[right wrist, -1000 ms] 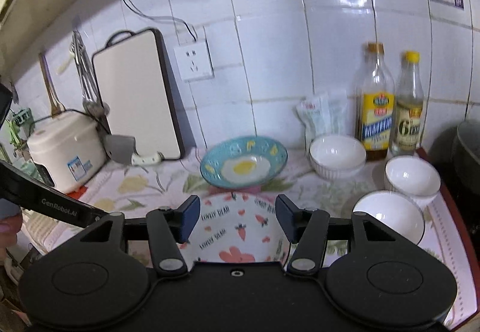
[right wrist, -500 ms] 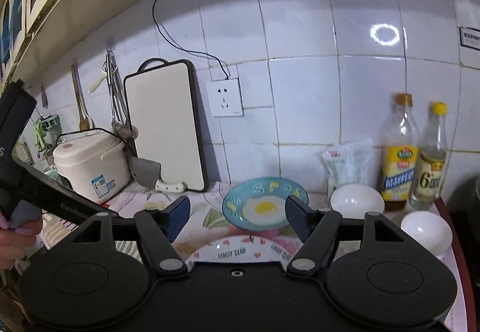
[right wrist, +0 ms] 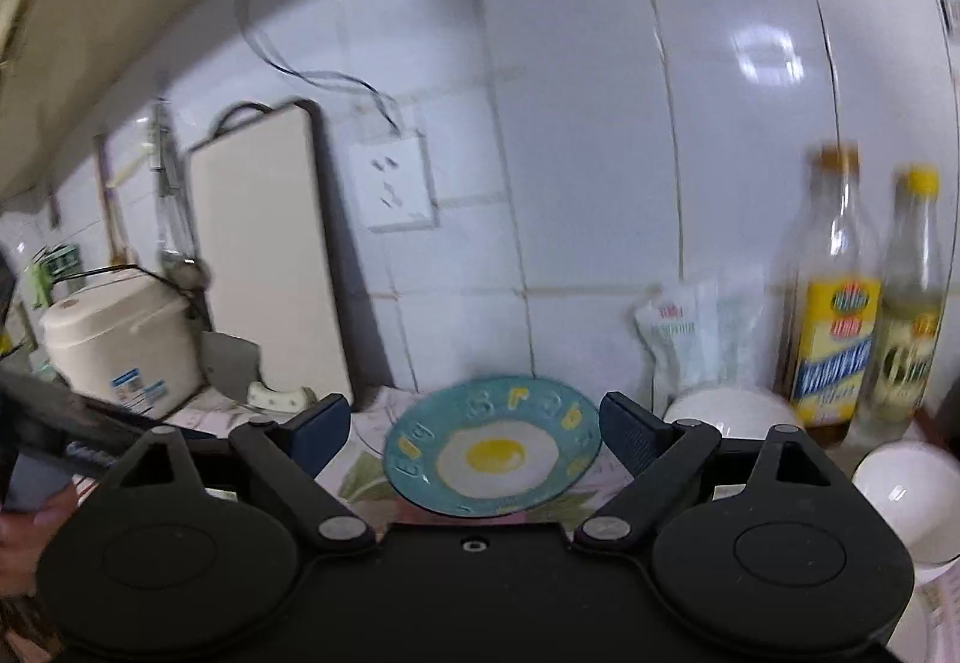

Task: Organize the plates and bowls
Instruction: 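Move both grippers to the blue fried-egg plate rim and close them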

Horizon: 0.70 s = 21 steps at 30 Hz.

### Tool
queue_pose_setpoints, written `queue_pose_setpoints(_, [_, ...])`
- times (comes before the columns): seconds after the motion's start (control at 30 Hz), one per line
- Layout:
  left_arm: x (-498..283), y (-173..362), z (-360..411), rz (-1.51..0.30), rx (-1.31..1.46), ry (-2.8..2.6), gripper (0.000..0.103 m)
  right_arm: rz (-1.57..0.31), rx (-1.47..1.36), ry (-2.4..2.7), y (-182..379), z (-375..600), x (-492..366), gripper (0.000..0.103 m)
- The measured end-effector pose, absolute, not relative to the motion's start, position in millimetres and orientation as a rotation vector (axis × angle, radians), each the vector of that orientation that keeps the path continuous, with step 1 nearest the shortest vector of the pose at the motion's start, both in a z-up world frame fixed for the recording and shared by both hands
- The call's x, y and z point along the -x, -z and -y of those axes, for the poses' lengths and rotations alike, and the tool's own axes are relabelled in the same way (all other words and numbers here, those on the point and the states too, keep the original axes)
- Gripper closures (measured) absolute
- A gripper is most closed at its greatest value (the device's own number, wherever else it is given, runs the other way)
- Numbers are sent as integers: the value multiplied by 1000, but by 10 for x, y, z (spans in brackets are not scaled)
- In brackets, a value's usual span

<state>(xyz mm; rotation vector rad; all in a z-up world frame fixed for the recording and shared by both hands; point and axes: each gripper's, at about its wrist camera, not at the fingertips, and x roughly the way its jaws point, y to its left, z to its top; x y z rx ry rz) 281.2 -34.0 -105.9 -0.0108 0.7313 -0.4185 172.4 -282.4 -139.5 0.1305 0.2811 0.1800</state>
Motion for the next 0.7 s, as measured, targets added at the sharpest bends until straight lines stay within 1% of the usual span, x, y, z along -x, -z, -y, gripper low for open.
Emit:
queue_pose_setpoints(0.03, [-2882,1099,322,-725,24,422,23,-299,-157,-175,1440,2854,-1829,10])
queue_pose_setpoints(0.1, [-3061,1184,290,-729,65,432,21,-357,-206,-160,1526,2898,-2040,10])
queue_pose_setpoints(0.23, [-3385,1343,243,-746,139,444,21,-469,-339,-114,1638,2958,-2365,10])
queue_pose_setpoints(0.37, [-3665,1524,285,-758,122,443,21,-553,-469,-103,1823,3017,-2629,11])
queue_pose_setpoints(0.43, [-3775,1607,320,-767,113,455,23,-584,-515,-88,1930,3056,-2769,11])
queue_pose_setpoints(0.57, [-3925,1753,450,-767,42,459,24,-649,-614,-57,2135,3141,-3040,12])
queue_pose_setpoints(0.7, [-4076,1877,467,-809,73,455,25,-696,-658,-22,2269,3182,-3214,14])
